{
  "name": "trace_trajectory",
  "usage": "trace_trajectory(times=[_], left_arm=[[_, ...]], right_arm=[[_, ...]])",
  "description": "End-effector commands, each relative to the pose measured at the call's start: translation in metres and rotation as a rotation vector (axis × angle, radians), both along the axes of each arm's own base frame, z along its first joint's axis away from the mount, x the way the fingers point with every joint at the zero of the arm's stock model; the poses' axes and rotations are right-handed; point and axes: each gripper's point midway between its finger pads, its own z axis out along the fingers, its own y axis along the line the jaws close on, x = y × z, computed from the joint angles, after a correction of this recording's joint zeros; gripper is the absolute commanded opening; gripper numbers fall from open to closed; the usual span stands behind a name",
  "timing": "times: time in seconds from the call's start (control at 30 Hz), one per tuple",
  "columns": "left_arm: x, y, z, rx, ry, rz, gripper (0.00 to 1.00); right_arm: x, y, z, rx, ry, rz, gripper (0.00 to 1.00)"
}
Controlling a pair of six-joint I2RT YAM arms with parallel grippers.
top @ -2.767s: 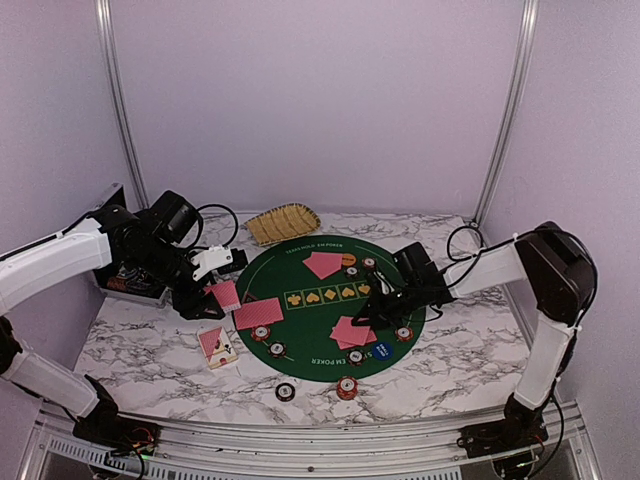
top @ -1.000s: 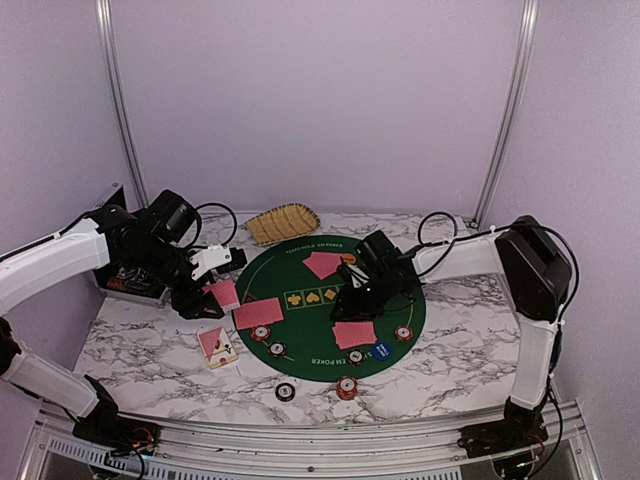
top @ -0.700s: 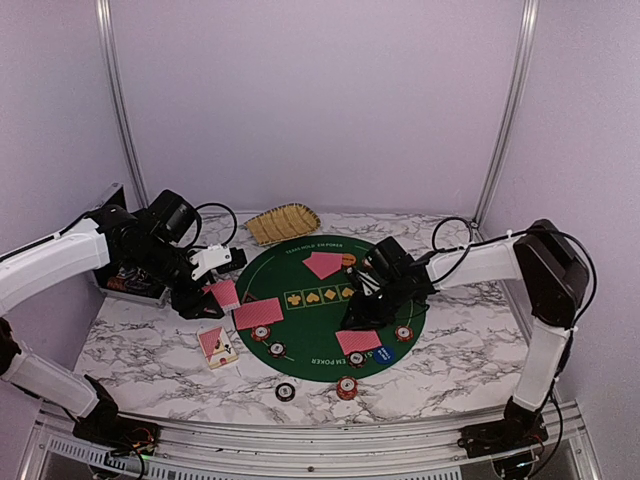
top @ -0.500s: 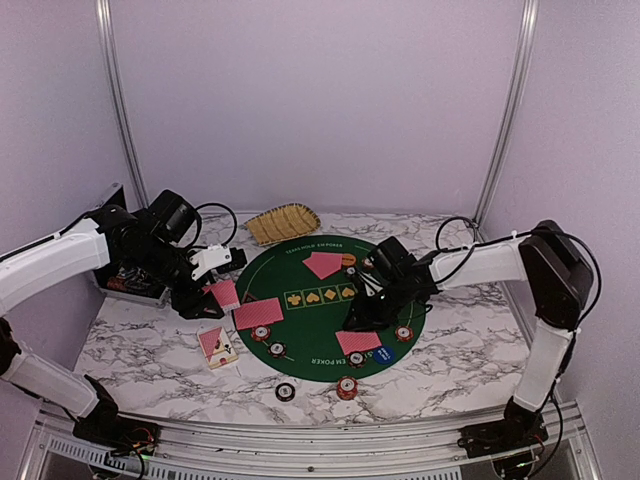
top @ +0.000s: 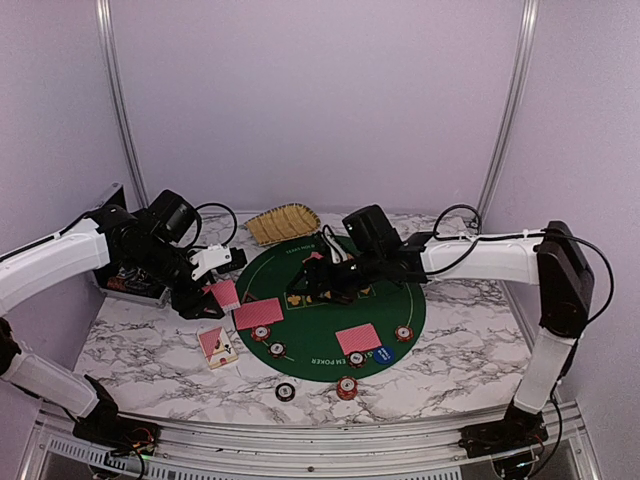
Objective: Distribute texas hold em gaming equipment
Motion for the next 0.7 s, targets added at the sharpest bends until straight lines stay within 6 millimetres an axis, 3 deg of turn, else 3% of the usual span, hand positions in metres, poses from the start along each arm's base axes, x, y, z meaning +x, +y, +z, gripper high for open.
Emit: trace_trajectory(times=[0.0, 0.13, 0.27, 0.67], left_arm=[[-0.003, -0.002, 0.008, -0.029, 0.004, -0.004, 0.0], [-0.003, -0.002, 0.007, -0.028, 0.004, -0.005, 0.0], [-0.003, -0.002, 0.007, -0.027, 0.002, -0.006, 0.0], [-0.003, -0.002, 0.004, -0.022, 0.012, -0.007, 0.0]], right_arm=[[-0.012, 0.055, 0.04, 0.243, 0.052, 0.076, 0.85], [-0.024, 0.085, 0.046, 0.316, 0.093, 0.129, 0.88], [-0.032, 0.103, 0.045, 0.366, 0.137, 0.161, 0.89], [-0.043, 0.125, 0.047, 0.467, 0.21, 0.198, 0.89]])
